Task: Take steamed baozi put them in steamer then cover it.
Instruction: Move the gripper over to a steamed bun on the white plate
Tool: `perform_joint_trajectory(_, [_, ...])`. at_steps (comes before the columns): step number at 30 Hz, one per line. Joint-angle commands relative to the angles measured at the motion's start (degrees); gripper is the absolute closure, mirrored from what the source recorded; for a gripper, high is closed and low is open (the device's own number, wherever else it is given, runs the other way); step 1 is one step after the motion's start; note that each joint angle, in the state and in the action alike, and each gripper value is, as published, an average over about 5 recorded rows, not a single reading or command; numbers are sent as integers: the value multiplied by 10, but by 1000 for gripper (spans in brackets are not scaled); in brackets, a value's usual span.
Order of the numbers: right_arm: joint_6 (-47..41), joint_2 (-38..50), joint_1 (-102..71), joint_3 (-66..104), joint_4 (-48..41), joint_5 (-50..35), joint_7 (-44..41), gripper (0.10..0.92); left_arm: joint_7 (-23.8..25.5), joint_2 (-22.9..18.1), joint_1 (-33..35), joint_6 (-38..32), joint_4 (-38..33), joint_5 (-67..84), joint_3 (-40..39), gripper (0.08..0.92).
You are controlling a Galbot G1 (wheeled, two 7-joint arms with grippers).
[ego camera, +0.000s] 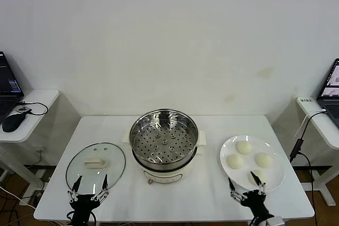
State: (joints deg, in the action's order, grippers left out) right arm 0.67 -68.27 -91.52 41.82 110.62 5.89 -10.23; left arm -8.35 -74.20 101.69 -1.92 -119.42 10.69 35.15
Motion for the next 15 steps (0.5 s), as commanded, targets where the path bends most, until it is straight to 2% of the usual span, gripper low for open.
perform_joint_trajectory(1, [-5,42,41,34,-5,79,-2,203,13,7,-13,13,3,-20,9,177])
perform_joint_trajectory(9, [-76,202,154,28,-46,171,-142,203,13,4,-17,7,7,-41,8,177])
perform_joint_trajectory(15, [-89,313,257,-58,-118,172,-258,203,5,0,-16,3,10,-41,10,177])
